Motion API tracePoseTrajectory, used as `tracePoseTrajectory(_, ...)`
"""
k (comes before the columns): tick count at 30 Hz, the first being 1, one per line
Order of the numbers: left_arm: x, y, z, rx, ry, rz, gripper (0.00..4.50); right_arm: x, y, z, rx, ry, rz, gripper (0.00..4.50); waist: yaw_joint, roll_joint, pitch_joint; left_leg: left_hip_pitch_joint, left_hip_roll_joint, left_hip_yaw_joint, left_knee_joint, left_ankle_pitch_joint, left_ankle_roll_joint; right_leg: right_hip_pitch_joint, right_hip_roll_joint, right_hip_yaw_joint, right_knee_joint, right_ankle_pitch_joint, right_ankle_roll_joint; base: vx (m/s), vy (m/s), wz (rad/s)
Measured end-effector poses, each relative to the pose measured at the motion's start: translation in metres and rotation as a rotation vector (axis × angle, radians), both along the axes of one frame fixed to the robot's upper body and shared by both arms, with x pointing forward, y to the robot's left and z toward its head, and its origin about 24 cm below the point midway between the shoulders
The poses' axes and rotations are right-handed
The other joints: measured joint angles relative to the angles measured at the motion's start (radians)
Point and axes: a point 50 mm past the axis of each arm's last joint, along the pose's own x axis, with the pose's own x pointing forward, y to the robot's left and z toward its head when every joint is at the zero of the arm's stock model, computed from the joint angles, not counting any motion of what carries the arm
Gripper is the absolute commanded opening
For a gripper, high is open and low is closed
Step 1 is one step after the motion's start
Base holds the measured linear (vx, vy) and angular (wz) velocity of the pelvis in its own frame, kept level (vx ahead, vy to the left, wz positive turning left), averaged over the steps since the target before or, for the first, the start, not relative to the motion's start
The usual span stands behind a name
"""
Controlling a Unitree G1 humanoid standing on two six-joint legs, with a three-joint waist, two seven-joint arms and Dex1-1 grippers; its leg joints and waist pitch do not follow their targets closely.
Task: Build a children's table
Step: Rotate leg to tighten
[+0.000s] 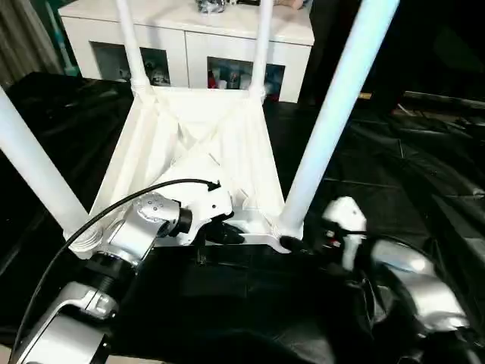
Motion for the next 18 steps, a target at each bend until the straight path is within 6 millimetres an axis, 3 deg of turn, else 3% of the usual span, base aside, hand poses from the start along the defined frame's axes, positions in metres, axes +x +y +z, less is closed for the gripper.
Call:
tracePoseTrajectory(10,-0.0018,0.0012,0.0014,0.006,0.001,0.010,0.00,0.0042,0.0065,-0.0018,0.017,-0.001,0.023,2.89,-0.001,-0.001,0.000,-0.002,0.000,0.000,0.000,-0.001,0.001,-0.001,0.000,0.000,-0.003,0.000,0.000,0.000,0.000,0.00)
tracePoseTrajectory(18,-0.0025,0.0010,0.0007,0.008,-0.006,0.019,0.00,0.0042,0.0070,-0.0054,0.032,-0.013,0.016,2.71,-0.002,-0.001,0.000,-0.001,0.000,0.000,-0.002,-0.001,0.001,-0.001,0.000,0.000,-0.004,0.000,0.000,0.000,0.000,0.00)
